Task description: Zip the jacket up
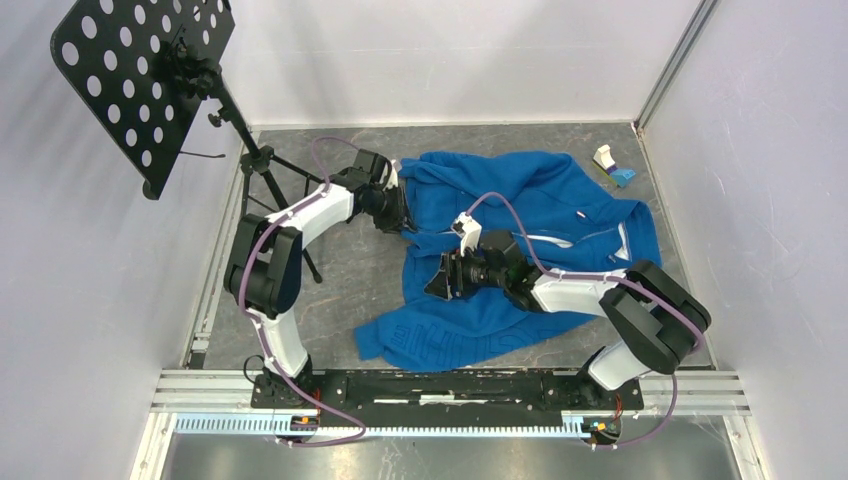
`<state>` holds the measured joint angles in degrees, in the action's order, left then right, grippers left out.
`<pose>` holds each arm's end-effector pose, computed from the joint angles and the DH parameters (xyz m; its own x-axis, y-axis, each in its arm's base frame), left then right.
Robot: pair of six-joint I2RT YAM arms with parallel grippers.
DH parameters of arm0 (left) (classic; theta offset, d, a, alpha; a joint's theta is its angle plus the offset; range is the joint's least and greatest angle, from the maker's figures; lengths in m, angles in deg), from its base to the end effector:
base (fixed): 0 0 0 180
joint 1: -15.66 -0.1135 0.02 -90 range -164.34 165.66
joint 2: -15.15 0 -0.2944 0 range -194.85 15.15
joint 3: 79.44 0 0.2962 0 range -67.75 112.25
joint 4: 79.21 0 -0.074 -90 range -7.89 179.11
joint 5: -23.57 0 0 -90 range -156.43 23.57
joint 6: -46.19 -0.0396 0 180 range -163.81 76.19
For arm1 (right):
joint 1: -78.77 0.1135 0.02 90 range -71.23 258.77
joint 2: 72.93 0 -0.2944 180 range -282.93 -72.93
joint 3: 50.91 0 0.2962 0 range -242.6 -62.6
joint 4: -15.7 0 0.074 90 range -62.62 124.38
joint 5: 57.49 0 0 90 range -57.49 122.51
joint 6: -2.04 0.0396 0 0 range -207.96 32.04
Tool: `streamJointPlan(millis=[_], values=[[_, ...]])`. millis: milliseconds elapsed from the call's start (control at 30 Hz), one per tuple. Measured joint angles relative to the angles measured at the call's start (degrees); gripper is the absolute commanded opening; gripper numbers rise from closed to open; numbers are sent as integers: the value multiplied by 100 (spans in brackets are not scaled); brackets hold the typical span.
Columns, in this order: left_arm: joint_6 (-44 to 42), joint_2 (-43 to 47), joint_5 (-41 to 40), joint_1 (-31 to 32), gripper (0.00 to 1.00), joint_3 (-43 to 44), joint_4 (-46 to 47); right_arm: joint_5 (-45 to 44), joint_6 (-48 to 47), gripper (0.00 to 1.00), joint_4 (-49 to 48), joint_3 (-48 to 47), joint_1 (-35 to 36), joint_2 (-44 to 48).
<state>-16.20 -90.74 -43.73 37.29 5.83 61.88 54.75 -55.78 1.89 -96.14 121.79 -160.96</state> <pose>0.3977 -0.1741 0.1971 -0.9519 -0.0825 -0.2952 0.0912 0.8432 -0.5297 0.2267 0.2320 0.1528 -0.7651 -0.0397 -0.6426 -0.5506 0.5577 0.6211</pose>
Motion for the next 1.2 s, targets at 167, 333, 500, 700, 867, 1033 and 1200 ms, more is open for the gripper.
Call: streamJointPlan(millis=[167,333,500,700,867,1033,1200], values=[[0,4,0,0,20,444,-44,-203,-221,76,149,-153,4,129],[-7,33,26,0,21,492,-52,-682,-981,77,822,-907,4,291],[-4,157,52,11,20,415,-52,-1204,-1886,76,1281,-1718,4,306],[-4,308,267,24,20,369,-31,-1349,-2990,77,1001,-1930,0,-9],[-4,352,356,24,21,337,-31,-1373,-3534,70,695,-1930,0,-549],[-7,461,437,26,30,293,-39,-1504,-3657,27,595,-1937,-9,-911],[-57,568,439,0,56,284,-57,-1333,-3477,0,225,-1821,-184,-894]])
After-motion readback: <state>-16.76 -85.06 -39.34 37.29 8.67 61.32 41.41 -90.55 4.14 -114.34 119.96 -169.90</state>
